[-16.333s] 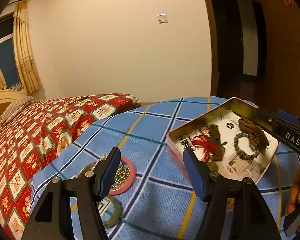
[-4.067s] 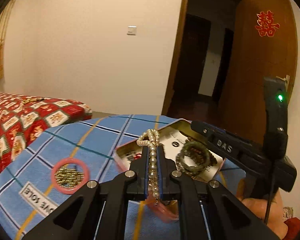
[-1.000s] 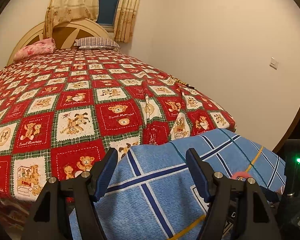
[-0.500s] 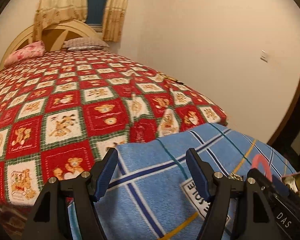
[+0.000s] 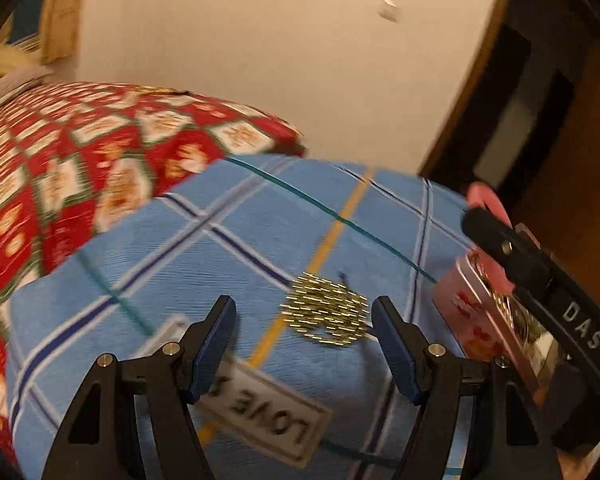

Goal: Organize jewelry
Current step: 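Grasp the pink bangle with the right tool while the left tool grasps the gold bead chain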

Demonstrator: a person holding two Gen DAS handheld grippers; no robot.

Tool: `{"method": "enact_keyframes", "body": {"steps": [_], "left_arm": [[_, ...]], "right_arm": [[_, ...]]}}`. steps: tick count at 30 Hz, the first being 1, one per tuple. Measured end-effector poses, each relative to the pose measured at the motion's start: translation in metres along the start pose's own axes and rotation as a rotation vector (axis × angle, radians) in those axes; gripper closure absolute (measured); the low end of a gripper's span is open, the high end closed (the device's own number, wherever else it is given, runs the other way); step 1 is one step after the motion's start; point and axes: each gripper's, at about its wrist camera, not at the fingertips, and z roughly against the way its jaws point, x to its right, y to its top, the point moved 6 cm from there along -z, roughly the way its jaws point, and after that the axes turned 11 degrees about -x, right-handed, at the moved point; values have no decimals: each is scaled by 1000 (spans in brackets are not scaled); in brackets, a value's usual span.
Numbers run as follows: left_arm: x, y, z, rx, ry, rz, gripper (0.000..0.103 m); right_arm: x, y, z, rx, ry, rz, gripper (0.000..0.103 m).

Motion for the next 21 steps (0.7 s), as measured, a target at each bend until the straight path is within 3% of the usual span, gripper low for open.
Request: {"method": "enact_keyframes", "body": {"steps": [2, 5, 8, 10, 17, 21], "left_arm": [[7, 1, -13, -53, -14, -9, 33], [11, 5, -17, -58, -12, -9, 37], [10, 7, -20, -62, 19, -2, 59], [8, 7, -21, -67, 17, 0, 84], [9, 6, -18, -55, 11, -9, 88], [1, 7, 9, 76, 2, 32, 88]], "right_arm": [[1, 0, -1, -4, 4, -9, 19], [-2, 0, -1, -5, 9, 3, 19], [-4, -2, 0, -4, 13, 13, 19], [-3, -3, -1, -10, 18, 11, 19], [-2, -4, -2, -12, 16, 9, 19], [-1, -4, 0, -3, 19, 5, 19]]}}
